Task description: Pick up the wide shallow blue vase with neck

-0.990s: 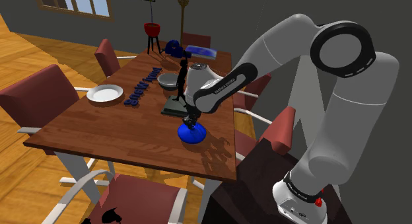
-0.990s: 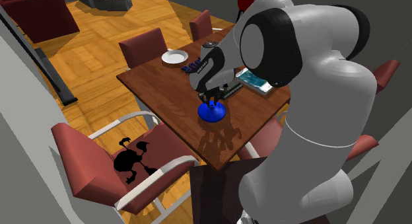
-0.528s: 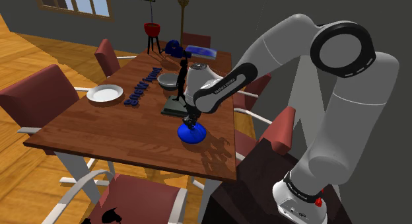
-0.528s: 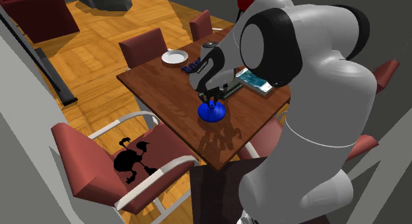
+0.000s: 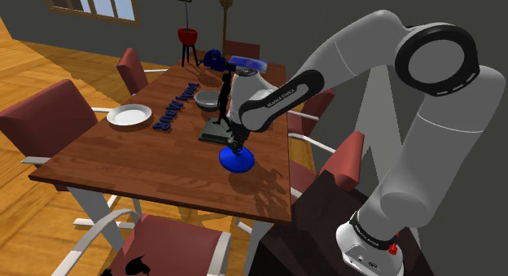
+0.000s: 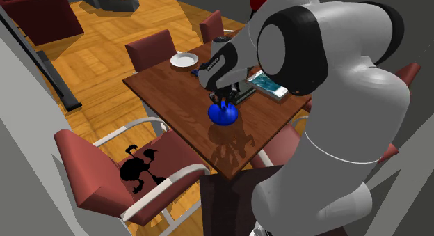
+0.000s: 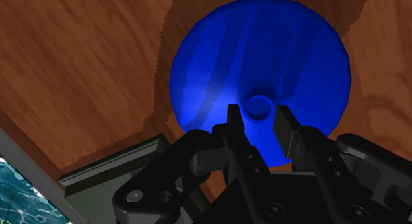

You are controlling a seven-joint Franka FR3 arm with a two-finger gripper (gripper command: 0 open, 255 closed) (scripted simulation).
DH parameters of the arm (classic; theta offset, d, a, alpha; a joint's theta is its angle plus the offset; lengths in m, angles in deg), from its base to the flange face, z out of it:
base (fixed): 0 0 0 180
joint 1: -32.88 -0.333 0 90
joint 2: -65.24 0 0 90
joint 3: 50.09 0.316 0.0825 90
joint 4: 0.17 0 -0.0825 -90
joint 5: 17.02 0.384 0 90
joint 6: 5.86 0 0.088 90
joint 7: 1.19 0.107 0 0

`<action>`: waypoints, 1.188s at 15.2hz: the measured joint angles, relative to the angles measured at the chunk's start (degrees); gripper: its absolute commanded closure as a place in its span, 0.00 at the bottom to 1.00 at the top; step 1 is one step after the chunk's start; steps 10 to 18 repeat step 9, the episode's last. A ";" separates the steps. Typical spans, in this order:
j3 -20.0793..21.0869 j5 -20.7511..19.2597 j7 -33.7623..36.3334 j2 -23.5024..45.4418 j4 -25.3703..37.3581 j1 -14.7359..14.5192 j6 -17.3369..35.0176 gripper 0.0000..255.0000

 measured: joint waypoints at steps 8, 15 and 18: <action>0.45 1.86 -1.44 -4.09 1.96 0.19 -5.89 1.00; 0.48 1.99 -1.51 -4.46 1.88 0.19 -6.17 1.00; 0.48 1.99 -1.51 -4.46 1.88 0.19 -6.17 1.00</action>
